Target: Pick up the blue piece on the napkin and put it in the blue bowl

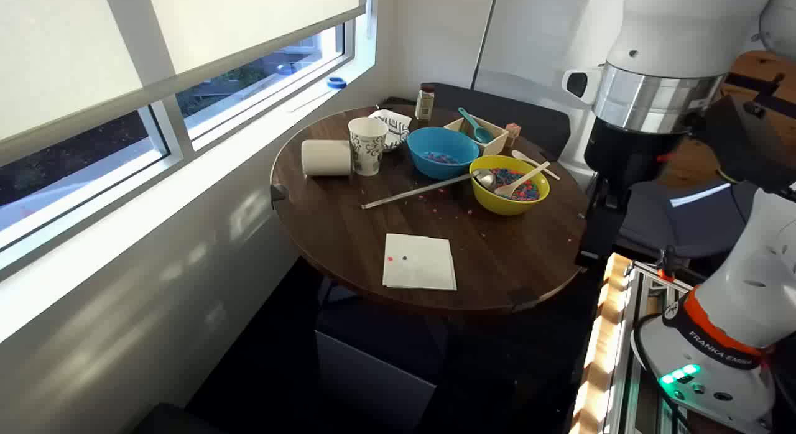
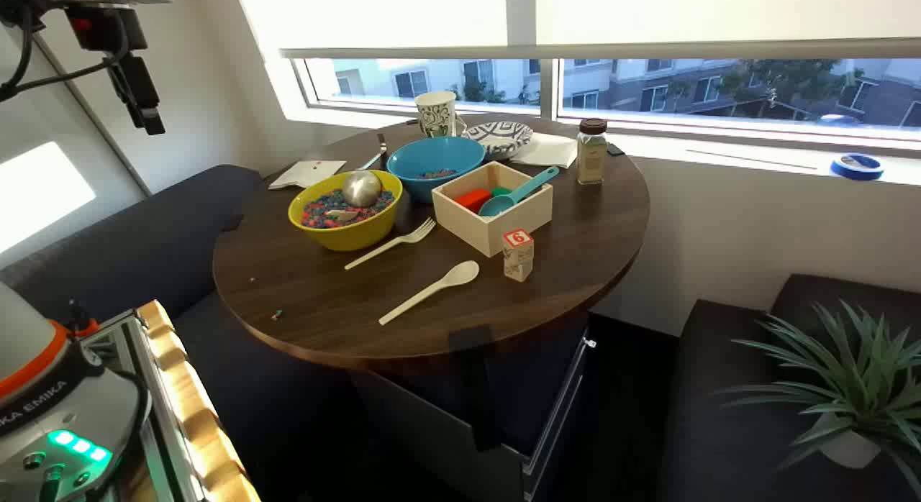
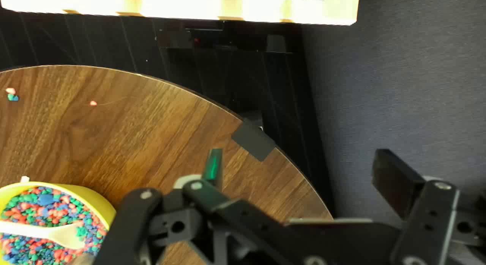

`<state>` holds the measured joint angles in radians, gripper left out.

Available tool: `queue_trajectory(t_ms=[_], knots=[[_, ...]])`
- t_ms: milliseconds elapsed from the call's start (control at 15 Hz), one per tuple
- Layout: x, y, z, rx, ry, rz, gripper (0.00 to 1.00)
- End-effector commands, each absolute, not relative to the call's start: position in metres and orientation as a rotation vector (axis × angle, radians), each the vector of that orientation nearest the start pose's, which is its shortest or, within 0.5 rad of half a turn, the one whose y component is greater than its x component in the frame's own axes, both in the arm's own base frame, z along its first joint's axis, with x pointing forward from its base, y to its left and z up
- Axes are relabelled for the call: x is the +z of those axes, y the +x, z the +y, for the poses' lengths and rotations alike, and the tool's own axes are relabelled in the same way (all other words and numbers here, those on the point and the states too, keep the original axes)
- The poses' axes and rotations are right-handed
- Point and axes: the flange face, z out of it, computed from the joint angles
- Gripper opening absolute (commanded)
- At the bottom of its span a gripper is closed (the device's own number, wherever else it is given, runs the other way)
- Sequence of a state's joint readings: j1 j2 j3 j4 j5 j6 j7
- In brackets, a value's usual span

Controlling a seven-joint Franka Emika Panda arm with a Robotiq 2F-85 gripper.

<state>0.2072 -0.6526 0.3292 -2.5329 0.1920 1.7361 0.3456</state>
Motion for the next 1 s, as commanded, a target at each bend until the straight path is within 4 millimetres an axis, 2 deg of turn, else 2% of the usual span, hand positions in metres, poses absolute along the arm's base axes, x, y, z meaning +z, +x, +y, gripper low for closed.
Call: queue_trajectory(t_ms=[0, 600, 667, 933], knots=[[0.464, 0.283, 0.194, 0.236, -3.207, -0.1, 1.0], [0.464, 0.283, 0.194, 0.236, -3.207, -0.1, 1.0], [0.464, 0.291, 0.194, 0.204, -3.238, -0.15, 1.0], [0.465, 0.338, 0.204, 0.01, -3.264, -0.542, 1.0]])
